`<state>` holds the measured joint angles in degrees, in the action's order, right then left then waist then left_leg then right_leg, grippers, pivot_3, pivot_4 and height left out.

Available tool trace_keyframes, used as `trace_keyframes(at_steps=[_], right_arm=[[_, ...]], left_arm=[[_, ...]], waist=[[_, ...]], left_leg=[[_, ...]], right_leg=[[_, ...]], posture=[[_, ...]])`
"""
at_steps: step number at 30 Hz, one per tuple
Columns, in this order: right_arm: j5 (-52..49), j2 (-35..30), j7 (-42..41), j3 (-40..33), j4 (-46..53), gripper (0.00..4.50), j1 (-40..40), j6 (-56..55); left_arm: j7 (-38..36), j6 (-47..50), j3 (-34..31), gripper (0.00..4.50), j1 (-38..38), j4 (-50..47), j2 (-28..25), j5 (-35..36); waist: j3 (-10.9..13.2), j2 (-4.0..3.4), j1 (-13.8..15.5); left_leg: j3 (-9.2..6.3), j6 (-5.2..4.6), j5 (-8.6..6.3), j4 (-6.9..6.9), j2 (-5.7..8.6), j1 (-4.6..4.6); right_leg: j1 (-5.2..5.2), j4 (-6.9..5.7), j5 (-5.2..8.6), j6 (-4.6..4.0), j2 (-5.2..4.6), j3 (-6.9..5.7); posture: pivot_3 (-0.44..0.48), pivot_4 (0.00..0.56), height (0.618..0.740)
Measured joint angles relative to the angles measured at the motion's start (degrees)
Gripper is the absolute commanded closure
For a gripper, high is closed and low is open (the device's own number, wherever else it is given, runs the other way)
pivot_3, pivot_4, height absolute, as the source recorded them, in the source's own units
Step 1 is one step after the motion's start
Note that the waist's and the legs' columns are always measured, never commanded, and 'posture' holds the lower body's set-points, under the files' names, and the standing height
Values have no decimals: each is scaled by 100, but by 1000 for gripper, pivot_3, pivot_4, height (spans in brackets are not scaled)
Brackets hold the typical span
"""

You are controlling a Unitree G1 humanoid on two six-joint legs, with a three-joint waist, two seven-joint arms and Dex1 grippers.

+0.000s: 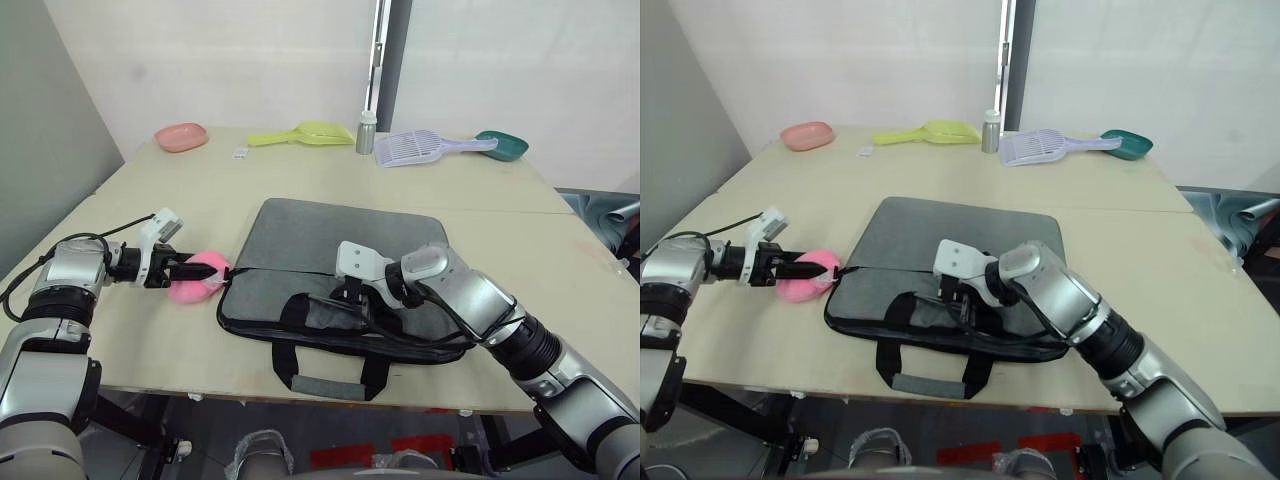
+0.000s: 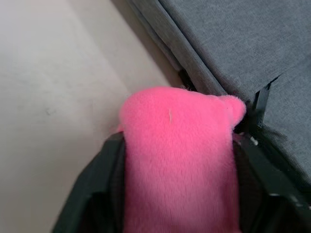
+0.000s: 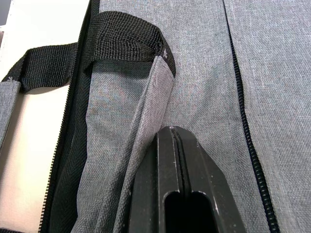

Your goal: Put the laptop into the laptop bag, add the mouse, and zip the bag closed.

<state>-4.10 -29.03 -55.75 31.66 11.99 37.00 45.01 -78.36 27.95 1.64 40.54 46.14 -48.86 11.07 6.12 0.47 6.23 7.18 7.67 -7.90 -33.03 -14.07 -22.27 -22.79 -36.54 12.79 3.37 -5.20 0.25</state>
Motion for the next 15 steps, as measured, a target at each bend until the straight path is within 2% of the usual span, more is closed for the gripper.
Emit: trace_keyframes(at_steps=[3,4,8,12,15], right_arm=[[0,-1,-2,2,12,4500,0,0],[-1,-3,-3,2,23,4500,-3,0],[-5,-23,-9,2,50,4500,-20,-7],[-4,-62,-34,4,113,4500,-52,-68],[-4,-64,-51,43,51,4500,-37,-217]], left_arm=[[30,224,-206,4271,-188,-201,-8,127],[37,327,-311,4450,-323,-353,-11,221],[149,643,-576,4450,-813,-1024,-37,471],[258,1143,-1131,4450,-1770,-2528,-196,1020],[249,1441,-1578,4450,-2591,-3793,-574,1392]], waist=[[3,-4,-9],[5,-8,-13],[10,-16,-15],[20,-21,-35],[22,-23,-66]], left_leg=[[1,0,0,5,0,0],[2,1,0,6,0,0],[3,1,-1,15,0,-3],[3,2,-1,30,-2,-12],[10,3,-1,58,-2,-10]], right_leg=[[0,5,0,0,0,0],[-1,8,0,0,0,1],[-1,20,0,1,0,-1],[-5,44,0,1,1,-7],[-9,58,2,3,2,-8]], posture=[[0,150,740],[0,150,740],[0,150,740],[0,150,740],[0,150,740]])
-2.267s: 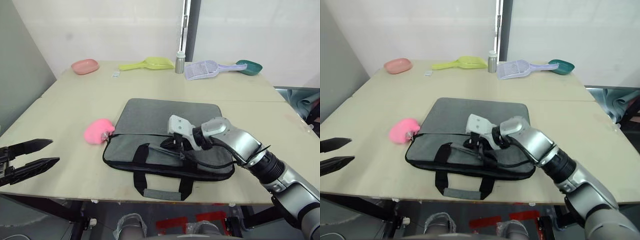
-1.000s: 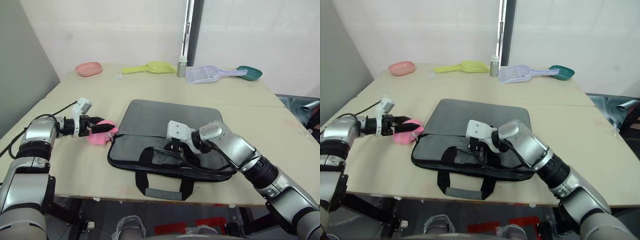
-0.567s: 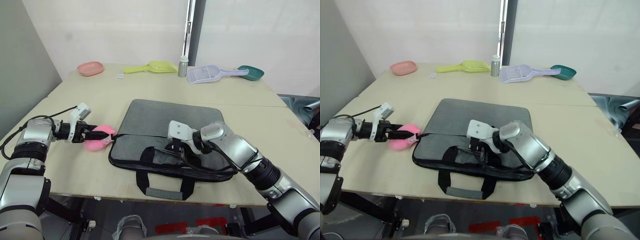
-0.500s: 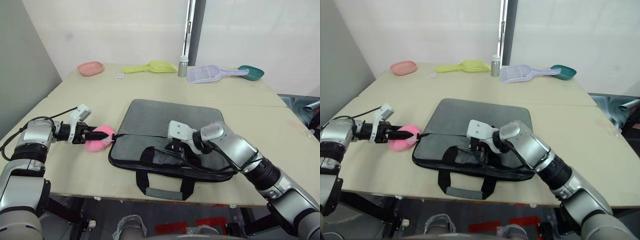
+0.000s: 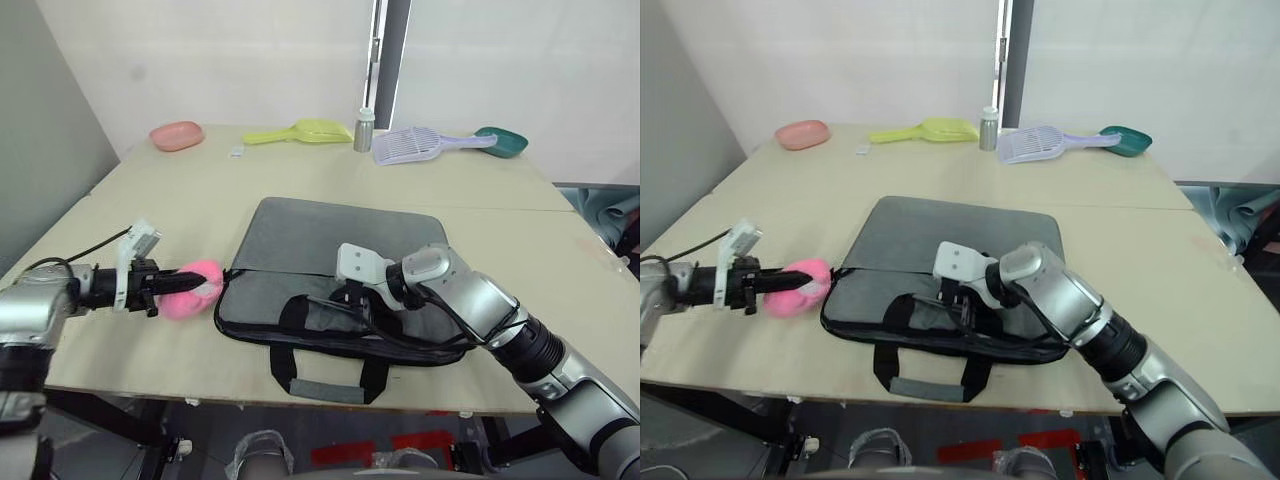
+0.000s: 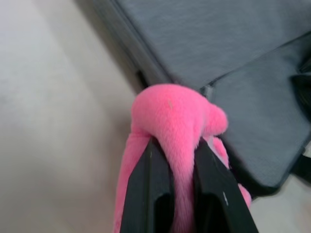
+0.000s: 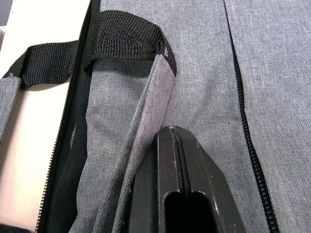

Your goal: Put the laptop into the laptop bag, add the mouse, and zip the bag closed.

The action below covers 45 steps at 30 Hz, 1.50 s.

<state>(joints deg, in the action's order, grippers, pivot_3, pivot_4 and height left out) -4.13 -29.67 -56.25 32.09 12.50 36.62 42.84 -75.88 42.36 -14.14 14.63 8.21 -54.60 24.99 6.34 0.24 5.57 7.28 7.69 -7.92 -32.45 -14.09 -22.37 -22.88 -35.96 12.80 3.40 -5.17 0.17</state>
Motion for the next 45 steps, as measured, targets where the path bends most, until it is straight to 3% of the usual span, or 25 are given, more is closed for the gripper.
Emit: trace_keyframes(at_steps=[4,10,15,19,28,33,45], right_arm=[[5,9,-7,31,-172,4500,63,-179],[5,40,-76,78,-436,4500,206,-345],[17,53,-104,75,-557,4500,287,-383],[18,69,-112,71,-561,4500,302,-383],[22,68,-96,58,-546,4500,305,-301],[76,42,-88,44,-539,4500,305,-258],[110,143,-122,-59,-621,4500,327,-199]], left_arm=[[-58,15,-371,4450,-1145,-1109,-424,148],[-120,-517,-649,4450,-2360,-1767,-825,-46],[33,-125,-834,4450,-2563,-2797,-654,515],[320,60,-592,4450,-3061,-3644,-529,675],[672,-75,-283,4450,-3648,-4031,-490,563],[1014,144,-70,4450,-3499,-4441,-32,995],[1089,284,-504,19,-3041,-4114,-42,1548]], waist=[[4,-6,-37],[11,-18,-83],[15,-25,-109],[7,-11,-207],[5,-8,-266],[5,-8,-268],[2,-3,-281]], left_leg=[[20,0,0,31,0,17],[36,2,-2,61,-3,36],[52,3,-1,62,-3,36],[81,3,-1,64,-4,37],[95,4,-3,70,-8,42],[102,4,-3,70,-10,46],[107,4,-3,67,-11,50]], right_leg=[[-3,11,8,13,0,12],[-11,15,14,23,6,30],[-17,20,14,22,12,46],[-26,30,15,25,13,71],[-30,41,16,27,21,91],[-36,36,16,27,24,100],[-41,25,14,29,30,111]], posture=[[0,150,740],[0,150,740],[0,150,740],[0,150,740],[0,150,740],[0,150,740],[0,150,740]])
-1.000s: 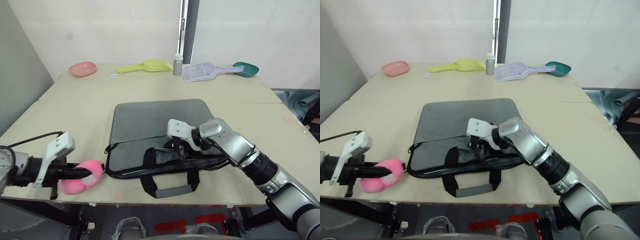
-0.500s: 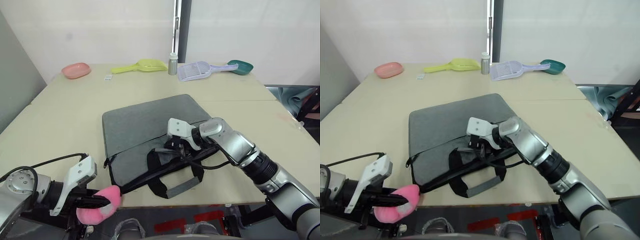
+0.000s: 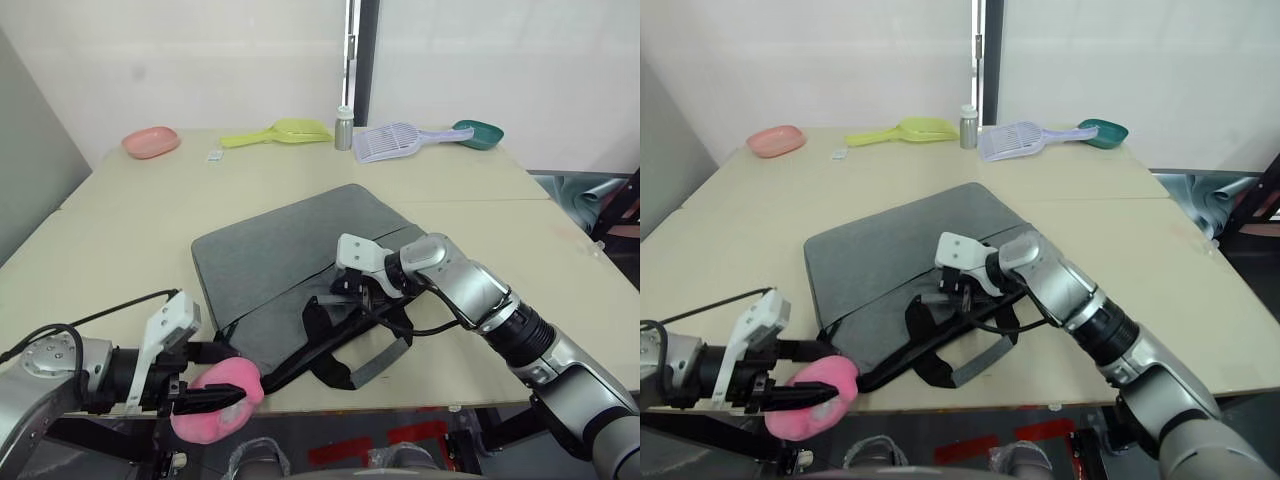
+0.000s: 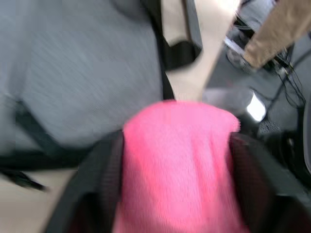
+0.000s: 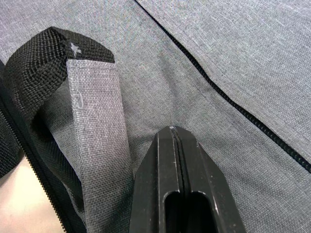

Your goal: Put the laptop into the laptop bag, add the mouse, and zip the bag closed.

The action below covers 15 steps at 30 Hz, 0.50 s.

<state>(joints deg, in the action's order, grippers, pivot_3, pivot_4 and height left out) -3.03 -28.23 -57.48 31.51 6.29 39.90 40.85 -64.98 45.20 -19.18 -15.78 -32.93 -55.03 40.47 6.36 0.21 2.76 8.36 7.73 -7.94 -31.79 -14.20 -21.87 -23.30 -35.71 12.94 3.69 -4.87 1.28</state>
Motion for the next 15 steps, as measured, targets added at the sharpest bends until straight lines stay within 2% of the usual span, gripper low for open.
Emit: trace_keyframes(at_steps=[8,11,15], right_arm=[[-1097,224,-278,-814,5,4500,15,1253],[-1796,175,-387,-1506,152,4500,213,1853],[-2533,-266,-436,-2500,423,4500,551,2340]], left_arm=[[20,248,-833,19,528,429,-37,702],[-55,414,-1291,19,892,880,-216,1063],[-92,500,-1659,19,1137,1446,-335,1189]], waist=[[20,1,9],[32,1,32],[32,4,104]], left_leg=[[5,0,1,0,-3,-28],[6,-1,2,-1,-3,-48],[9,0,1,-1,-3,-50]], right_leg=[[-33,-3,-2,-3,7,1],[-55,-9,-3,-4,8,2],[-57,-5,-3,-4,9,3]], posture=[[0,150,740],[0,150,740],[0,150,740]])
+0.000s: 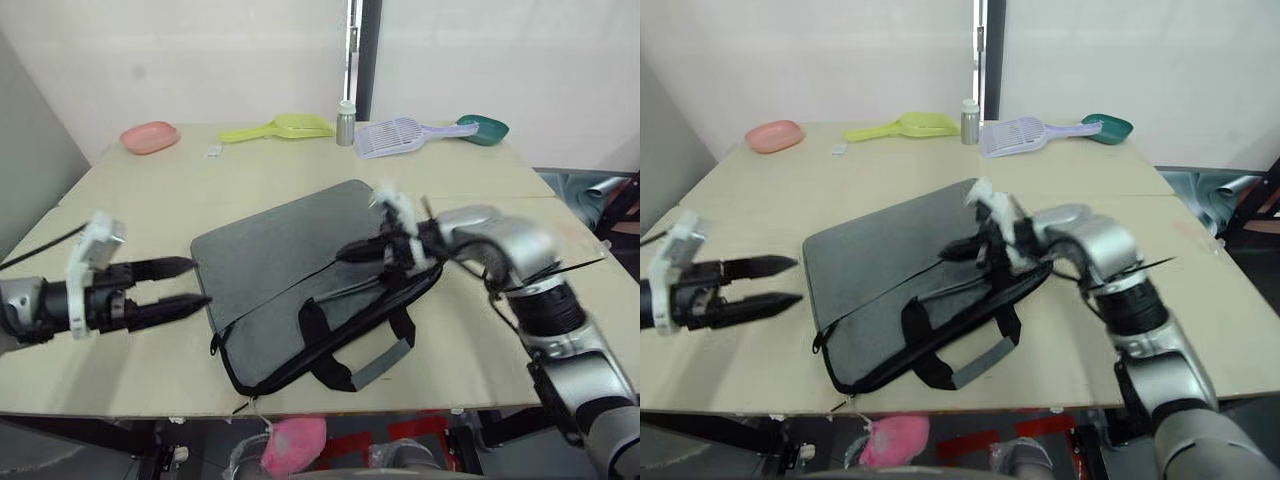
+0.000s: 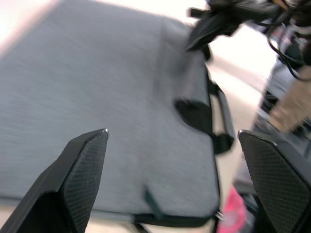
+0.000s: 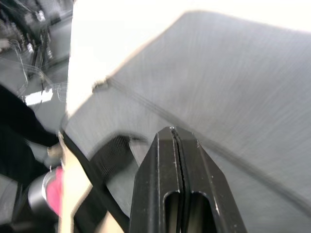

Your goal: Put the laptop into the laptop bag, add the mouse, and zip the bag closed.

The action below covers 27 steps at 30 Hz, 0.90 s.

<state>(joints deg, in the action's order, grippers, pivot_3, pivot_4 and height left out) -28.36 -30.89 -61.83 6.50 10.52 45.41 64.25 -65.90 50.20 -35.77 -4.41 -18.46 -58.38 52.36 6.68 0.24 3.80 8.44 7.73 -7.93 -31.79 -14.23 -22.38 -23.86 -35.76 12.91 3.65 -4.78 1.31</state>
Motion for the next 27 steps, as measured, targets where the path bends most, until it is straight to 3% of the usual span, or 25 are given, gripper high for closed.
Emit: trace_keyframes(at_steps=[4,10,14,17,20,27], right_arm=[[-166,-661,53,-646,-21,4500,-3,-85],[-49,-2008,-135,-1124,-812,2639,-479,-610],[235,-2214,-243,-968,-1702,1241,-516,-1072],[478,-1997,-246,-697,-2622,226,-202,-1256],[795,-1700,-315,-258,-3595,226,57,-1484],[1183,-1466,-541,32,-4453,226,217,-1983]], left_arm=[[46,75,-30,19,-51,370,53,20],[367,314,65,0,-307,863,83,-235],[709,690,192,0,-248,718,140,-195],[1242,1110,350,0,-53,637,581,16],[1677,1671,578,0,-57,482,1080,447],[1972,2022,678,0,-353,282,1095,580]], waist=[[1,1,94],[6,13,179],[7,13,151],[7,10,86],[9,15,52],[13,18,97]], left_leg=[[-1,1,-1,0,-1,-1],[-2,-1,-2,-9,-2,3],[-1,-4,-3,-30,-1,5],[1,-6,-2,-50,-2,10],[-5,-11,-1,-71,-2,-2],[-20,-37,-1,-99,-2,-50]], right_leg=[[-1,-1,0,0,0,-2],[8,-4,-1,1,-1,-1],[8,-23,-1,0,-4,4],[7,-51,-2,-3,-4,10],[0,-63,-4,-7,-4,8],[-16,-58,-6,-10,-7,-7]], posture=[[0,150,740],[0,150,740],[0,150,740],[0,150,740],[0,150,740],[0,150,740]])
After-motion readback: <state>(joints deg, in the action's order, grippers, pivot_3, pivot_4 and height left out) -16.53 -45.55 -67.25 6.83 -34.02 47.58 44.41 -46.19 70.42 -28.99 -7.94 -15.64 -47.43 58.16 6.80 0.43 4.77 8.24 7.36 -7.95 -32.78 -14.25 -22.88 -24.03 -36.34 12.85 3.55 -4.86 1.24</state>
